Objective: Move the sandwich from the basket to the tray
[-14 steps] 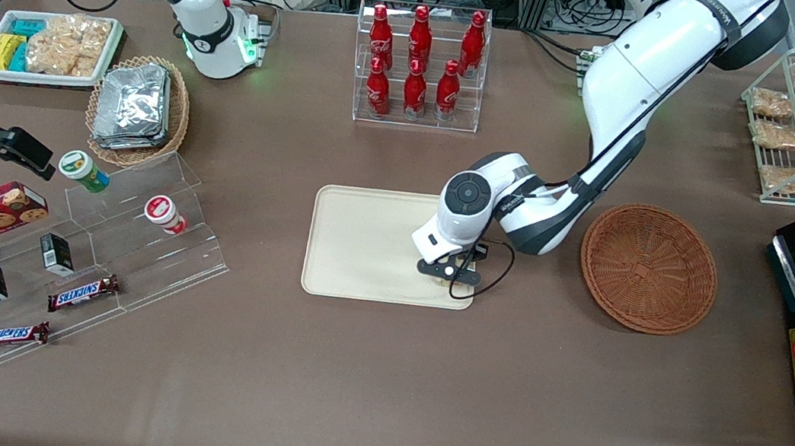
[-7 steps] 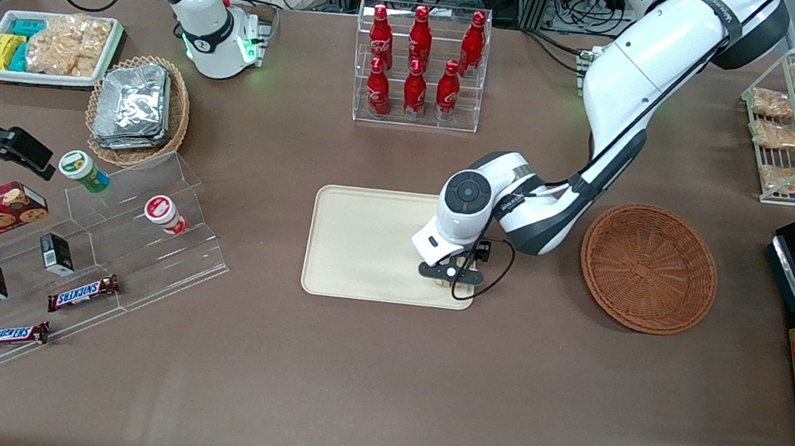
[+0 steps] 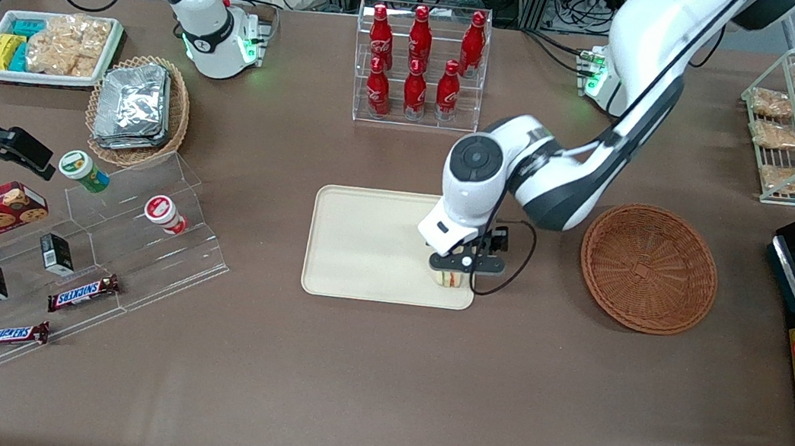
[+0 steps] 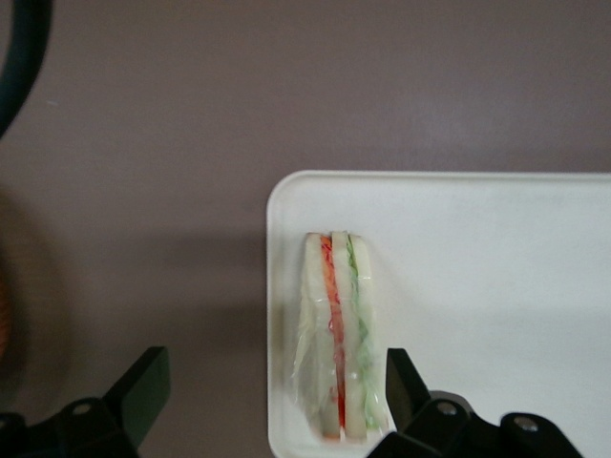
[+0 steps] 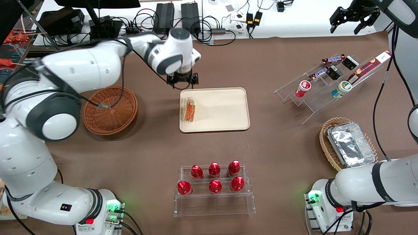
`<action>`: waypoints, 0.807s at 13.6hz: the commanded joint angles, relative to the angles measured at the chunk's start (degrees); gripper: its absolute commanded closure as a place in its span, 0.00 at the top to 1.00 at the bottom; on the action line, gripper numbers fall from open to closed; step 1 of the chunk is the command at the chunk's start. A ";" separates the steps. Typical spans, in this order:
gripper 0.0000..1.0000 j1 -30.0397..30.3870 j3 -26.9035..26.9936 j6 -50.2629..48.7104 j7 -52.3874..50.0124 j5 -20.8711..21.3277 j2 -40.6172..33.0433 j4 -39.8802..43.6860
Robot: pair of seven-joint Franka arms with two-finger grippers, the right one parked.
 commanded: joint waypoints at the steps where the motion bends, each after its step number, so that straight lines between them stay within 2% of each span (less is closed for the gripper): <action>1: 1.00 -0.02 4.99 -6.59 1.15 -2.74 -7.98 0.41; 3: 1.00 -0.19 9.29 -10.28 7.12 -4.49 -13.95 -1.34; 6: 1.00 -0.45 18.77 -11.27 16.33 -12.30 -24.84 -8.00; 9: 1.00 -0.72 28.28 -11.44 27.24 -13.90 -33.12 -14.35; 11: 1.00 -0.72 33.55 -13.20 32.34 -14.16 -33.67 -14.01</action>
